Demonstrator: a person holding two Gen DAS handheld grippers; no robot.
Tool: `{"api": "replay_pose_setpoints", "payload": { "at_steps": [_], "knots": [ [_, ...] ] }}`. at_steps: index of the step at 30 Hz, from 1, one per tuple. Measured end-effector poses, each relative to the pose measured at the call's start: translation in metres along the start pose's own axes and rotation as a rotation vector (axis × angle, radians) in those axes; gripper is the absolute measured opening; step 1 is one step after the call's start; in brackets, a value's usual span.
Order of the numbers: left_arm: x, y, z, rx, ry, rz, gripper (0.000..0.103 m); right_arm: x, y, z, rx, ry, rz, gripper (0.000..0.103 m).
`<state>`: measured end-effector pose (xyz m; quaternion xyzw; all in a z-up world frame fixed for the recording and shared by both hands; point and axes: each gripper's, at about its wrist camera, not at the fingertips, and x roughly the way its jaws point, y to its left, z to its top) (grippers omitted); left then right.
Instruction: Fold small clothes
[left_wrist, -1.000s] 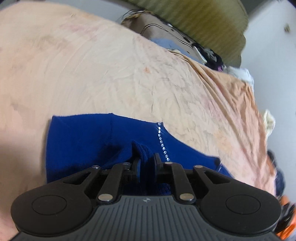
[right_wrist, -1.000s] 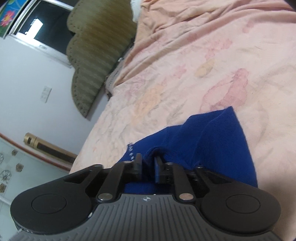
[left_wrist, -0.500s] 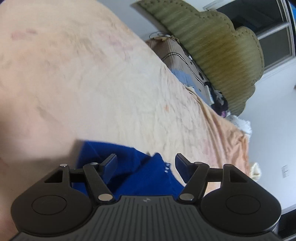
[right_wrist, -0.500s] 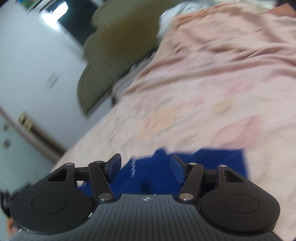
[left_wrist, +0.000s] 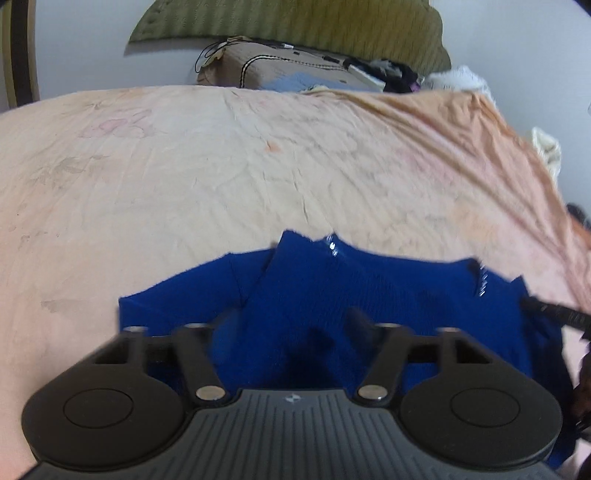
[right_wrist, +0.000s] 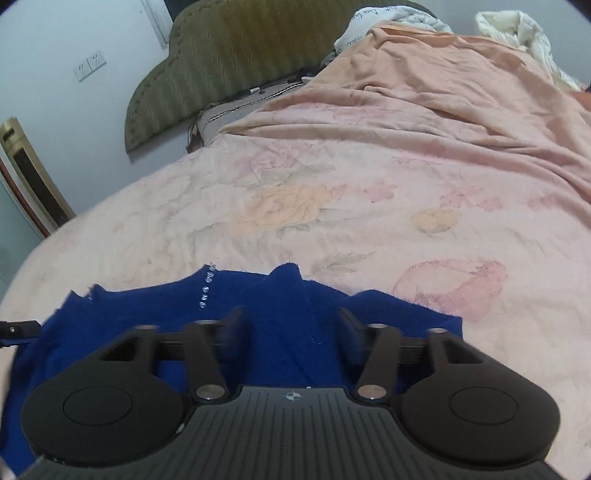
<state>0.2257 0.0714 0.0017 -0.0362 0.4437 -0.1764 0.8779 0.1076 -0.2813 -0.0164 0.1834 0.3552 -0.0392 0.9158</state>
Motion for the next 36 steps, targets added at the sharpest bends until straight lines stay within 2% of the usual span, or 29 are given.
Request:
{"api": "replay_pose_setpoints", "payload": {
  "at_steps": [1, 2, 7, 9, 10, 12, 13, 15, 19, 23, 25, 27, 32, 34, 35, 36],
  "knots": [
    [0.004, -0.001, -0.002, 0.009, 0.028, 0.009, 0.015, 0.001, -0.001, 0.0, 0.006, 0.0, -0.005, 0.01],
    [0.005, 0.002, -0.004, 0.013, 0.039, 0.011, 0.011, 0.002, -0.001, 0.0, 0.014, -0.005, -0.005, 0.007],
    [-0.004, 0.012, -0.004, -0.027, -0.011, 0.081, 0.006, -0.016, -0.007, -0.001, 0.032, -0.09, -0.034, 0.006],
    [0.0, 0.016, -0.004, -0.043, 0.009, 0.083, 0.006, -0.011, -0.009, -0.001, 0.034, -0.068, -0.043, 0.007],
    [-0.002, 0.016, -0.006, -0.046, 0.01, 0.08, 0.007, -0.007, -0.009, -0.002, 0.035, -0.047, -0.048, 0.018],
    [-0.018, 0.014, -0.011, -0.034, -0.028, 0.076, 0.007, -0.006, -0.009, -0.004, 0.053, -0.036, -0.055, 0.028],
    [-0.028, 0.014, -0.014, -0.021, -0.045, 0.068, 0.008, -0.013, -0.008, -0.006, 0.062, -0.056, -0.054, 0.039],
    [-0.045, 0.017, -0.021, -0.005, -0.054, 0.055, 0.011, -0.032, -0.005, -0.009, 0.06, -0.104, -0.037, 0.051],
    [-0.071, 0.028, -0.046, 0.015, -0.036, 0.043, 0.017, -0.073, 0.0, -0.023, 0.021, -0.148, -0.025, 0.054],
    [-0.091, 0.041, -0.076, 0.012, -0.012, -0.027, 0.017, -0.103, -0.005, -0.049, 0.011, -0.122, -0.012, 0.059],
    [-0.095, 0.045, -0.09, -0.001, 0.025, -0.07, 0.017, -0.117, -0.009, -0.064, 0.018, -0.112, -0.016, 0.059],
    [-0.095, 0.047, -0.102, -0.004, 0.045, -0.083, 0.017, -0.129, -0.016, -0.077, 0.042, -0.099, -0.016, 0.06],
    [-0.102, 0.046, -0.122, 0.01, 0.029, -0.1, 0.017, -0.149, -0.029, -0.108, 0.084, -0.053, -0.02, 0.062],
    [-0.105, 0.043, -0.124, 0.019, 0.018, -0.121, 0.009, -0.151, -0.028, -0.118, 0.075, -0.025, 0.0, 0.06],
    [-0.106, 0.041, -0.125, 0.024, 0.01, -0.129, 0.007, -0.15, -0.025, -0.122, 0.066, -0.018, 0.006, 0.052],
    [-0.109, 0.039, -0.126, 0.025, -0.003, -0.136, 0.006, -0.149, -0.023, -0.125, 0.056, -0.01, 0.01, 0.033]
  ]
}}
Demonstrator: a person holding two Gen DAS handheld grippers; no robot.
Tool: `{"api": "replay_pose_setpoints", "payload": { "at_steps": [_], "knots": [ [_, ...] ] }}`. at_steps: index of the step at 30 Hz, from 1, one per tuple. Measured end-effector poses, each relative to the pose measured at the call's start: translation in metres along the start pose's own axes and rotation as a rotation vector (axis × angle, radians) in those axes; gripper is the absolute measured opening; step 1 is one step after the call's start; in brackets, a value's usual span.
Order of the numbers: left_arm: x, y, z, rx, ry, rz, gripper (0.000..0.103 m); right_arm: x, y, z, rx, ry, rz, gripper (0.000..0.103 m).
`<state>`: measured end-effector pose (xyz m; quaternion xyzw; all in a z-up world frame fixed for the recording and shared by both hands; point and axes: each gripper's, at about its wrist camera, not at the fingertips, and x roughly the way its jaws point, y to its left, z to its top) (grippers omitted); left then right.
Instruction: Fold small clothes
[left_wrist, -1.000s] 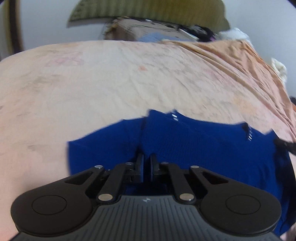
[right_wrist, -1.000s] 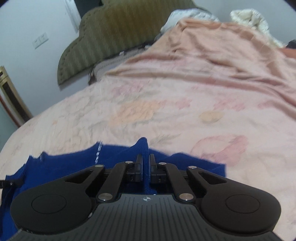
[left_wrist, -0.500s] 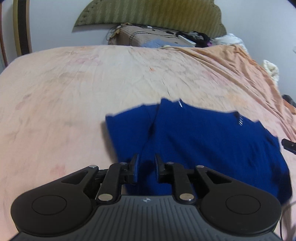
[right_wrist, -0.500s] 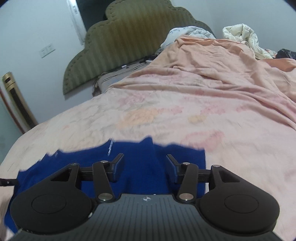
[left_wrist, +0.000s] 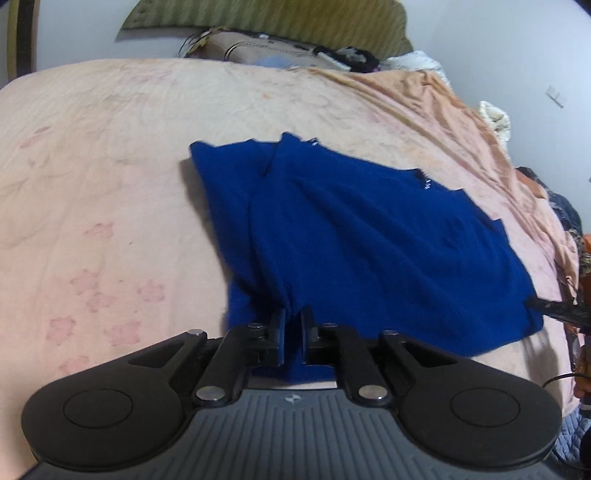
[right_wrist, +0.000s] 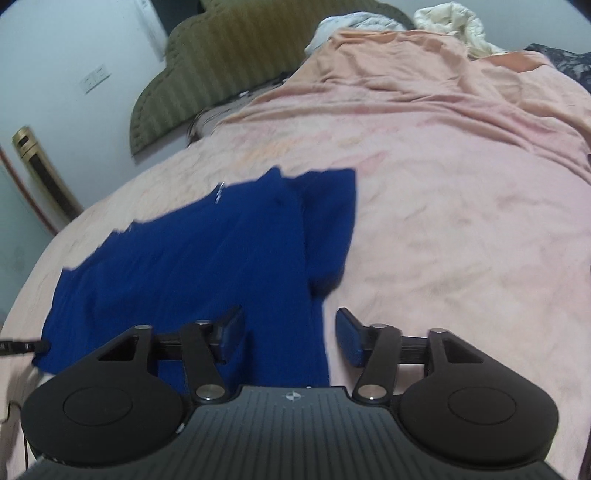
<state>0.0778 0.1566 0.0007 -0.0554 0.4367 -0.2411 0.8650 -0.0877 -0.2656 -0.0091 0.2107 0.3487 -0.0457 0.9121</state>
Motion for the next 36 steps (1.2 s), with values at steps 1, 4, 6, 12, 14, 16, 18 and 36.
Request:
{"api": "replay_pose_setpoints", "payload": {
  "at_steps": [1, 4, 6, 12, 14, 16, 18, 36],
  "knots": [
    [-0.003, -0.002, 0.0, 0.001, -0.011, -0.006, 0.006, 0.002, 0.003, -0.001, -0.007, 0.008, -0.001, 0.021],
    [-0.014, -0.002, -0.003, 0.001, -0.032, -0.004, 0.005, -0.002, 0.003, -0.002, 0.012, -0.013, -0.007, 0.005],
    [-0.022, 0.002, -0.007, -0.006, -0.027, 0.013, 0.005, -0.012, 0.002, -0.001, 0.016, -0.042, -0.005, 0.005],
    [-0.014, 0.006, -0.029, 0.029, 0.038, 0.068, 0.005, -0.027, -0.009, -0.008, 0.017, -0.023, -0.009, 0.004],
    [-0.016, 0.008, -0.025, 0.025, 0.033, 0.057, 0.008, -0.021, -0.009, -0.011, 0.008, 0.007, -0.021, 0.006],
    [-0.023, 0.008, -0.018, 0.022, 0.014, 0.073, 0.01, -0.019, -0.004, -0.01, -0.003, 0.0, -0.052, 0.021],
    [-0.034, 0.004, -0.011, 0.054, -0.023, 0.118, 0.012, -0.024, 0.007, -0.005, -0.048, -0.049, -0.096, 0.037],
    [0.093, -0.077, 0.077, 0.283, -0.143, 0.302, 0.068, 0.107, 0.056, 0.07, -0.17, -0.068, -0.091, 0.051]
  ]
}}
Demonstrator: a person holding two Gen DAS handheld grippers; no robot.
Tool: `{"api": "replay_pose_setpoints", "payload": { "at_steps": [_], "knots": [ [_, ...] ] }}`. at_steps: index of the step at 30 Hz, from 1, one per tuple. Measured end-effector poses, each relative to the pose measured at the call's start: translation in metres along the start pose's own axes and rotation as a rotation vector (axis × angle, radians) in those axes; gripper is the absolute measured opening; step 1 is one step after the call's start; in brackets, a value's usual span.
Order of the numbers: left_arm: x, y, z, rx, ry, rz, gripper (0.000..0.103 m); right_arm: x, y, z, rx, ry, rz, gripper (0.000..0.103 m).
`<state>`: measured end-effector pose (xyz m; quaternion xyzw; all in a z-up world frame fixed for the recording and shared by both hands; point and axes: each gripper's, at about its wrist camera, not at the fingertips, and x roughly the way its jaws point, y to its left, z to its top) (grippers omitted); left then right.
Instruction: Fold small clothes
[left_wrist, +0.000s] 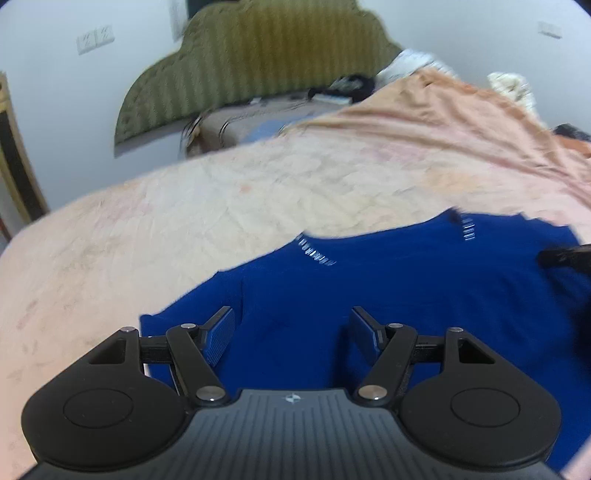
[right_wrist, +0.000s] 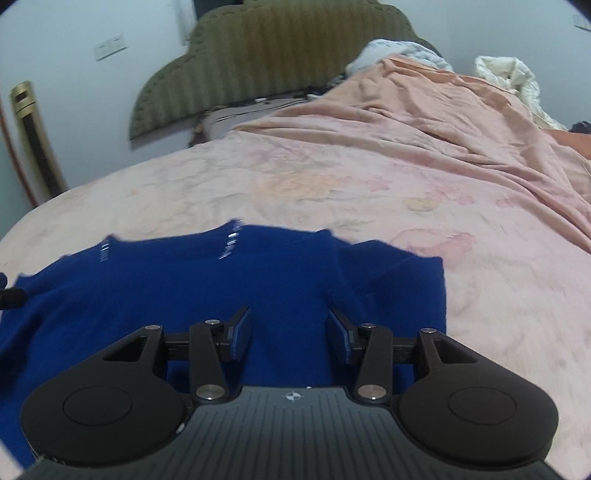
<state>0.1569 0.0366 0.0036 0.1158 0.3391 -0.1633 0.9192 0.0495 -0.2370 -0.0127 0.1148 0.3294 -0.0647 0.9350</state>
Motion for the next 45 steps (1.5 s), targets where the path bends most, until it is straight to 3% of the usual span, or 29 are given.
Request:
{"api": "replay_pose_setpoints", "payload": {
  "at_steps": [3, 6, 10, 14, 17, 20, 23, 27, 33, 37, 45],
  "knots": [
    [0.028, 0.018, -0.006, -0.098, 0.064, -0.002, 0.07, 0.015, -0.017, 0.003, 0.045, -0.014, 0.003, 0.051],
    [0.031, 0.033, -0.013, -0.19, 0.035, -0.043, 0.077, 0.027, -0.026, 0.005, 0.061, -0.013, -0.073, 0.056],
    [0.029, 0.021, -0.023, -0.115, -0.019, 0.005, 0.082, 0.029, -0.026, -0.001, 0.044, -0.041, -0.065, 0.062],
    [0.029, 0.023, -0.024, -0.132, -0.025, 0.003, 0.083, 0.016, -0.009, -0.001, -0.007, -0.086, -0.147, 0.063],
    [0.031, 0.025, -0.022, -0.134, -0.025, 0.003, 0.084, -0.004, 0.011, -0.004, -0.067, -0.129, -0.099, 0.067],
    [0.031, 0.022, -0.022, -0.126, -0.029, 0.012, 0.085, -0.011, 0.036, -0.012, -0.162, -0.102, -0.033, 0.076],
    [0.031, 0.022, -0.023, -0.127, -0.029, 0.012, 0.085, 0.003, 0.047, -0.019, -0.235, -0.032, -0.051, 0.079],
    [0.031, 0.022, -0.023, -0.123, -0.03, 0.015, 0.085, 0.009, 0.04, -0.014, -0.163, 0.001, -0.066, 0.082],
    [0.031, 0.022, -0.023, -0.125, -0.032, 0.022, 0.087, -0.011, 0.046, -0.016, -0.177, -0.02, -0.058, 0.086],
    [0.031, 0.021, -0.024, -0.124, -0.037, 0.029, 0.088, 0.003, 0.047, -0.02, -0.183, 0.043, -0.081, 0.091],
    [0.031, 0.02, -0.026, -0.13, -0.046, 0.037, 0.088, 0.008, 0.051, -0.036, -0.185, -0.026, -0.123, 0.103]
  ]
}}
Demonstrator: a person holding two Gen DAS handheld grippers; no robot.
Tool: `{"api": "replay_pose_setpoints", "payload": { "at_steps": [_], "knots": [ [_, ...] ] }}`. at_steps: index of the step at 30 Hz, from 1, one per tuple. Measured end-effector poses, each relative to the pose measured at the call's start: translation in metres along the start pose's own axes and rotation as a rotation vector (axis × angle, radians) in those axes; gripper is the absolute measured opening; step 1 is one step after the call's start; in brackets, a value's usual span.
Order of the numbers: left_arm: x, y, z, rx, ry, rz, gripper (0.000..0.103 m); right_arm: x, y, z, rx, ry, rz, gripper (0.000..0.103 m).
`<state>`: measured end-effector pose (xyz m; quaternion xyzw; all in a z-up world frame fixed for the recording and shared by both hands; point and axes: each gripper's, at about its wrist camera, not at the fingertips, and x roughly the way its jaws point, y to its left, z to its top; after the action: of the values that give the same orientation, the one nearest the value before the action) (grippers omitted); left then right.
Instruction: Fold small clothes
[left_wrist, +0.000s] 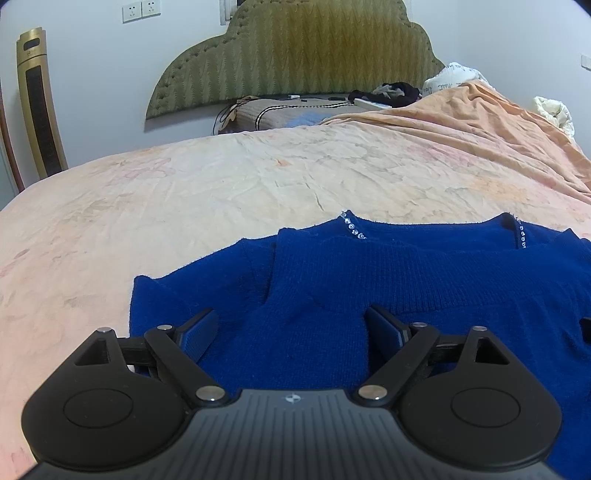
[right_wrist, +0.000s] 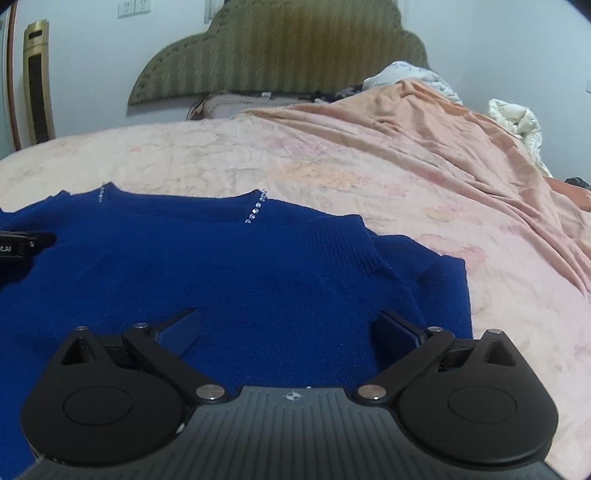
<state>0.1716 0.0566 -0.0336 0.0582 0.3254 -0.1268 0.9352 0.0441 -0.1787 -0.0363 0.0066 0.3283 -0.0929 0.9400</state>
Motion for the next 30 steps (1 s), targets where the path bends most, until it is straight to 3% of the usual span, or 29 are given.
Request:
{"api": "replay_pose_setpoints", "payload": {
  "at_steps": [8, 14, 30],
  "knots": [
    [-0.0004, 0.0004, -0.0012, -0.026, -0.001, 0.039, 0.101, -0.0008, 0.0012, -0.0048, 0.006, -0.036, -0.015, 0.103],
    [-0.0008, -0.0031, -0.002, -0.021, -0.006, 0.067, 0.103, -0.0009, 0.0004, -0.0051, 0.016, -0.04, -0.015, 0.103],
    [-0.0003, 0.0005, -0.004, -0.06, -0.005, 0.059, 0.103, 0.0001, 0.0003, -0.004, 0.015, -0.035, -0.016, 0.103]
  ]
}}
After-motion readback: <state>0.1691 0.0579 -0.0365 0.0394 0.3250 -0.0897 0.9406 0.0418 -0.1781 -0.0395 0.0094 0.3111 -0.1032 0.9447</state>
